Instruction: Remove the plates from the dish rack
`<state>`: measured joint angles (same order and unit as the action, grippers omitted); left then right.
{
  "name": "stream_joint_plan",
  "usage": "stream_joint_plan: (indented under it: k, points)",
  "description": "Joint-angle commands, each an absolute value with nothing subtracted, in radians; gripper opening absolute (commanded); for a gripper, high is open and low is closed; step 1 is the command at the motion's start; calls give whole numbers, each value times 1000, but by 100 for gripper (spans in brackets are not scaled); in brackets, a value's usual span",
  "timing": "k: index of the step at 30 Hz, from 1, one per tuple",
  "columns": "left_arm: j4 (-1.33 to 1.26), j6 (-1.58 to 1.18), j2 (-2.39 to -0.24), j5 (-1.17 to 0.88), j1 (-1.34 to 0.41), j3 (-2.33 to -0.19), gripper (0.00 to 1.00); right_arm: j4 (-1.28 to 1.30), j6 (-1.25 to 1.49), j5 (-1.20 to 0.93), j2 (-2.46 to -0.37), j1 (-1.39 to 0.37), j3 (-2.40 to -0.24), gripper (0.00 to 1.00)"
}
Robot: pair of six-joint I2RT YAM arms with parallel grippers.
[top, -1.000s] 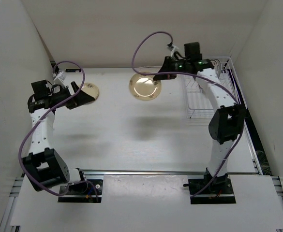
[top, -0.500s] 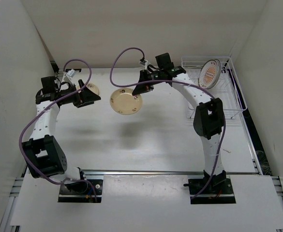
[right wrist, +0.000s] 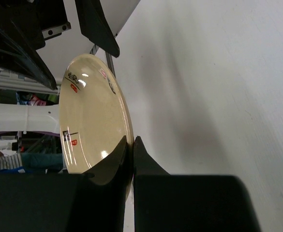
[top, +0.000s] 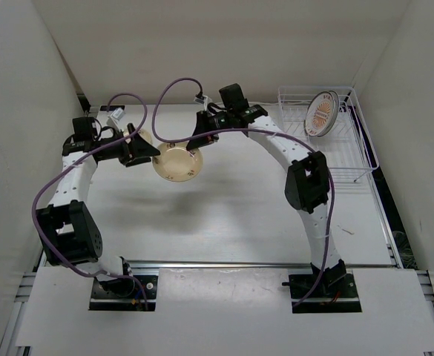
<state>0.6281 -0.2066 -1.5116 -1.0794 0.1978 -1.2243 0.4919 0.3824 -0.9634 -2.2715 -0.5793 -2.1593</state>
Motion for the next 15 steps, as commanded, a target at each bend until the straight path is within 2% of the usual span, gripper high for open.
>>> stream_joint_plan:
  k: [1,4,5,8,9,10,11,15]
  points:
    - [621,-202,-1508,-1109,173,-1258,91,436,400,-991,-2275,-592,-2215,0]
    - [621,-202,-1517,-1109,164,-1267,81,427,410,-991,-2284,-601,-2224,0]
    - [621,-202,-1528,-1109,164,-1267,68,426,410,-991,-2284,-601,-2224,0]
    - [621,-202,-1528,-1109,164,-1267,45,426,410,-991,-2293,-611,-2224,0]
    - [621,-202,-1528,-1109,164,-1267,22,426,410,-991,-2293,-611,-2224,0]
    - [621,-202,-1528,-1109,164,-1267,14,426,410,-982,-2293,-611,-2224,0]
    - [621,-202,-1528,-1095,164,-1267,10,426,410,-982,-2293,-611,-2224,0]
    - [621,-202,-1519,-1095,164,-1267,10,426,410,-982,-2293,-611,-2224,0]
